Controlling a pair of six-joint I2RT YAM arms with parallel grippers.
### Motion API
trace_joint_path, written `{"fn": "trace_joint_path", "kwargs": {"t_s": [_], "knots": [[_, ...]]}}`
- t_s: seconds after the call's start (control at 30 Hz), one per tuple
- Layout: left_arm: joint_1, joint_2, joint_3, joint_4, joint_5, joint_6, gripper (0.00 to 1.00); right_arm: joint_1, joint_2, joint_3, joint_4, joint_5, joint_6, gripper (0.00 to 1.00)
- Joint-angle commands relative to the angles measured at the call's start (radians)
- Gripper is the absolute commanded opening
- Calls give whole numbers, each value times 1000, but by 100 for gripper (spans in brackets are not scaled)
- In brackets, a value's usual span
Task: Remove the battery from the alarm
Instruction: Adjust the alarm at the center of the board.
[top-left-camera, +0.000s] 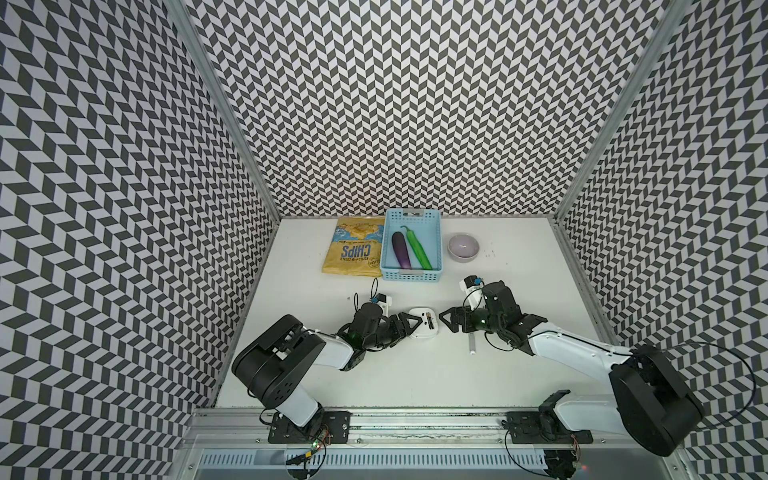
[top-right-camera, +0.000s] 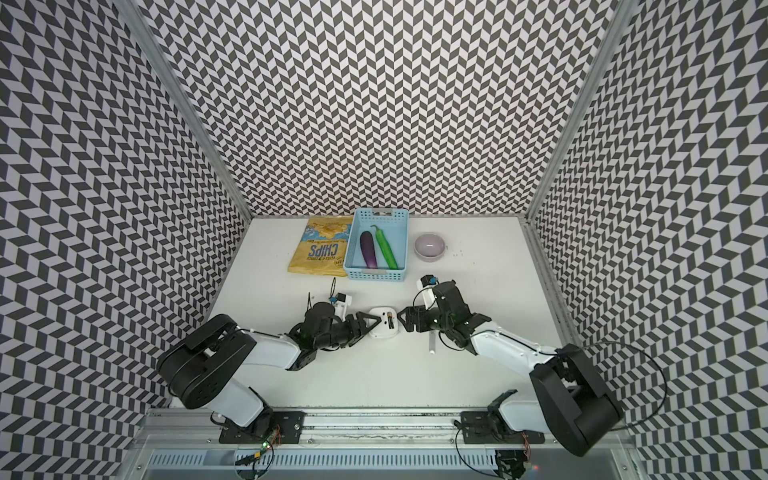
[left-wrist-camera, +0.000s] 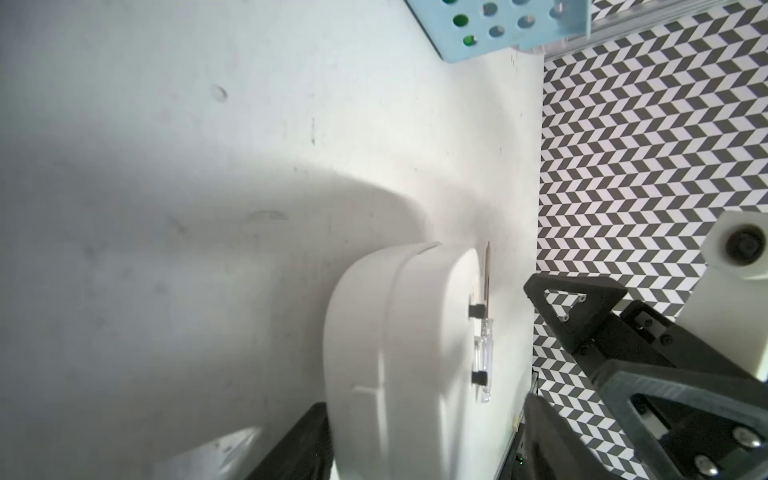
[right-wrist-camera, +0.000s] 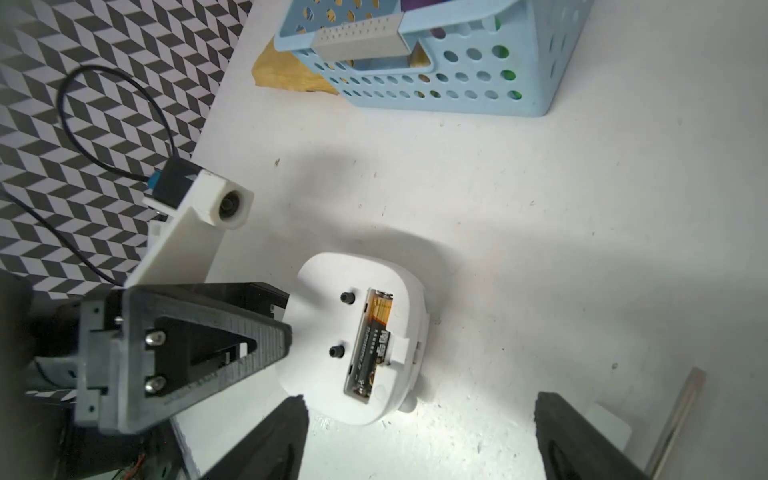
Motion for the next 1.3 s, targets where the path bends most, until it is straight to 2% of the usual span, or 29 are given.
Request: {"fn": "trace_joint_path", "kwargs": {"t_s": [0.0,0.07,0.17,0.33,0.5,0.7,1.0,1.27], "knots": [[34,-75,-10,-113,-28,63,72,0,-7,52,1,-1,-106,90],[47,-126,-12,-172,-24,90,72,0,19,83,17,-24,-154,90],[47,-216,-14,-295,-7,143,65,-1,96,158,18,-56,-221,87],[34,-308,-46,-364,157,148,52,5,263,278,50,-156,-235,75],[-18,-227,-58,-238,283,75,41,35,422,390,33,-191,-244,57],[-47,-84,-54,-83,263,37,38,67,538,462,8,-201,-257,54],[40,2,-46,49,284,54,35,66,494,411,-73,-197,-326,51],[96,0,-7,-29,235,114,34,67,349,262,-28,-286,-255,50]]}}
